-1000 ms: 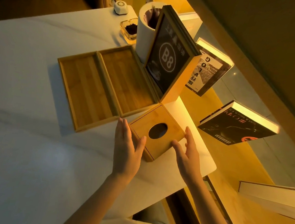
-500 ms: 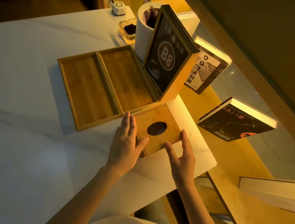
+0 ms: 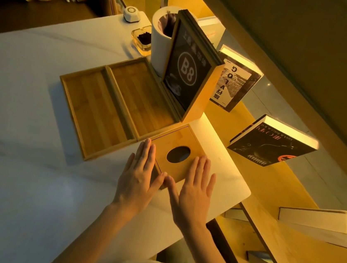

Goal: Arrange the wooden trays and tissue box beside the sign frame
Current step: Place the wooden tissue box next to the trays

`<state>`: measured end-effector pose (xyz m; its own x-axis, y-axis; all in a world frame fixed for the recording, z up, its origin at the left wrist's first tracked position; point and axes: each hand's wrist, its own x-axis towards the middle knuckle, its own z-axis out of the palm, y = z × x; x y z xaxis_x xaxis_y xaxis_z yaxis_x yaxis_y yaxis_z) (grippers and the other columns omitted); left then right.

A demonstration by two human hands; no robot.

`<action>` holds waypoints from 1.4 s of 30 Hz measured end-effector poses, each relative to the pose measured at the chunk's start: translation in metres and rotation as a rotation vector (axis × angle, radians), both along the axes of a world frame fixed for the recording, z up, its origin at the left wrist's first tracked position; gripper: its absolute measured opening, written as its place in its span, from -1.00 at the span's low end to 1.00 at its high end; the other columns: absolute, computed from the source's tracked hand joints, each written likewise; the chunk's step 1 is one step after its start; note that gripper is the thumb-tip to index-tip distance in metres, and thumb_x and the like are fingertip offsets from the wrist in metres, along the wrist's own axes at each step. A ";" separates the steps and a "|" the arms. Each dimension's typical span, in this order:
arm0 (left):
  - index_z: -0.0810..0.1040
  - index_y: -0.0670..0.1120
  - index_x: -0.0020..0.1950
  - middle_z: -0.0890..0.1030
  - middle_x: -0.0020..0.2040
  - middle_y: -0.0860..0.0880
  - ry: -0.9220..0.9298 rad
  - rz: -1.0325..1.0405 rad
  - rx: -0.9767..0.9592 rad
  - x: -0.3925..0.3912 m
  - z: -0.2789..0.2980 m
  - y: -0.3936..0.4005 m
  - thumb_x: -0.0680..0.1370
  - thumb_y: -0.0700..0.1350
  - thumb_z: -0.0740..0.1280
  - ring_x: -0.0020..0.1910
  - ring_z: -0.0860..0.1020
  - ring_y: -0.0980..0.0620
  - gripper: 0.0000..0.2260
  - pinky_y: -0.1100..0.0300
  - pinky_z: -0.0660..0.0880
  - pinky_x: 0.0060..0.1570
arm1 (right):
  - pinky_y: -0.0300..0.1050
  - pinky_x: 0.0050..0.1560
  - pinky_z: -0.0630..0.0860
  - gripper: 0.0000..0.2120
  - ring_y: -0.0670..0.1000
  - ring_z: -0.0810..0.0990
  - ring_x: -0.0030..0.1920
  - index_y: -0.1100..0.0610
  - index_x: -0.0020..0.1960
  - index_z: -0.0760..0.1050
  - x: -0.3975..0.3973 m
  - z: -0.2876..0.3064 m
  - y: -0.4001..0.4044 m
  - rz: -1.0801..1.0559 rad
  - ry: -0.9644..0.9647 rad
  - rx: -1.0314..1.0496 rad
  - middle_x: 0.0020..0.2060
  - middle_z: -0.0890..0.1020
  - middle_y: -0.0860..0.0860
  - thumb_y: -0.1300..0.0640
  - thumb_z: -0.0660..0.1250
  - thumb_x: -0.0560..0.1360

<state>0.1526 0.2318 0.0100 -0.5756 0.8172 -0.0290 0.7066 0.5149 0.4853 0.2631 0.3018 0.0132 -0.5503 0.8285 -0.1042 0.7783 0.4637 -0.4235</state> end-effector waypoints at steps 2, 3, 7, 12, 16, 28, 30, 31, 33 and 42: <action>0.01 -0.12 0.43 0.00 0.44 -0.06 0.004 0.003 -0.002 0.000 0.001 0.003 0.44 0.35 -0.20 0.42 0.05 -0.06 -0.27 0.04 0.15 0.29 | 0.04 0.42 -0.31 -0.21 0.05 -0.31 0.45 0.03 0.43 -0.30 -0.001 -0.001 0.002 -0.003 -0.012 0.018 0.45 -0.24 -0.05 -0.42 -0.18 0.40; 0.02 -0.13 0.44 -0.01 0.44 -0.05 0.000 0.000 -0.006 -0.001 0.001 0.005 0.44 0.36 -0.21 0.41 0.05 -0.05 -0.26 0.06 0.16 0.28 | 0.04 0.42 -0.31 -0.22 0.05 -0.30 0.45 0.03 0.43 -0.29 0.000 -0.002 0.003 -0.003 -0.018 0.027 0.45 -0.23 -0.05 -0.41 -0.16 0.40; -0.08 -0.09 0.43 -0.07 0.44 -0.03 -0.002 -0.023 -0.017 -0.004 0.003 0.014 0.41 0.37 -0.25 0.42 -0.02 -0.02 -0.25 0.10 0.12 0.30 | 0.03 0.42 -0.31 -0.21 0.04 -0.30 0.45 0.05 0.43 -0.28 -0.002 -0.001 0.012 -0.003 -0.031 0.039 0.45 -0.22 -0.05 -0.40 -0.14 0.41; -0.24 -0.02 0.38 -0.20 0.43 0.01 -0.027 -0.071 -0.053 -0.010 0.004 0.031 0.35 0.40 -0.32 0.43 -0.16 0.02 -0.26 0.14 0.01 0.36 | 0.01 0.42 -0.28 -0.20 0.04 -0.27 0.46 0.07 0.44 -0.26 -0.004 -0.001 0.029 -0.019 -0.020 0.041 0.46 -0.20 -0.02 -0.39 -0.13 0.41; -0.25 -0.02 0.39 -0.21 0.42 0.02 -0.037 -0.076 -0.052 -0.011 0.006 0.050 0.33 0.41 -0.33 0.42 -0.17 0.05 -0.24 0.15 -0.02 0.36 | 0.02 0.44 -0.26 -0.21 0.03 -0.27 0.46 0.06 0.45 -0.25 -0.003 -0.003 0.046 -0.020 -0.020 0.054 0.46 -0.18 -0.03 -0.37 -0.09 0.42; -0.30 -0.01 0.36 -0.26 0.39 0.01 -0.020 -0.077 -0.078 -0.009 0.010 0.079 0.42 0.26 -0.11 0.40 -0.22 0.06 -0.35 0.16 -0.12 0.37 | 0.00 0.41 -0.28 -0.19 0.00 -0.24 0.46 0.03 0.45 -0.22 -0.002 -0.002 0.078 -0.009 -0.018 0.072 0.45 -0.16 -0.06 -0.41 -0.11 0.38; -0.24 -0.04 0.41 -0.26 0.40 0.02 -0.026 -0.068 -0.079 -0.009 0.010 0.082 0.42 0.26 -0.11 0.41 -0.21 0.04 -0.32 0.15 -0.10 0.37 | -0.01 0.42 -0.25 -0.19 0.00 -0.22 0.46 0.05 0.46 -0.19 -0.002 -0.002 0.081 -0.009 -0.006 0.072 0.45 -0.14 -0.06 -0.40 -0.08 0.39; -0.21 -0.05 0.43 -0.26 0.40 0.02 -0.022 -0.064 -0.087 -0.009 0.010 0.085 0.42 0.26 -0.11 0.43 -0.20 0.03 -0.32 0.14 -0.10 0.37 | 0.00 0.42 -0.23 -0.18 -0.01 -0.21 0.46 0.05 0.46 -0.17 -0.002 -0.003 0.084 -0.007 0.001 0.070 0.46 -0.12 -0.05 -0.40 -0.07 0.39; -0.20 -0.06 0.44 -0.26 0.41 0.01 -0.013 -0.057 -0.097 -0.008 0.010 0.089 0.44 0.26 -0.10 0.46 -0.17 0.00 -0.32 0.14 -0.11 0.37 | 0.00 0.42 -0.21 -0.18 -0.01 -0.21 0.46 0.06 0.47 -0.15 -0.001 -0.003 0.089 0.004 0.004 0.068 0.46 -0.11 -0.05 -0.40 -0.06 0.40; -0.18 -0.06 0.44 -0.29 0.38 0.00 -0.030 -0.034 -0.110 -0.005 0.011 0.099 0.43 0.26 -0.10 0.38 -0.25 0.06 -0.31 0.14 -0.11 0.36 | -0.01 0.41 -0.27 -0.18 -0.03 -0.23 0.46 0.04 0.47 -0.16 0.000 -0.002 0.104 0.036 -0.019 0.070 0.48 -0.09 -0.04 -0.41 -0.06 0.39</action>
<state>0.1475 0.3308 0.0207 -0.5455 0.8270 -0.1359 0.7105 0.5424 0.4483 0.2634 0.4062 0.0114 -0.5786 0.8136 -0.0577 0.7680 0.5197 -0.3742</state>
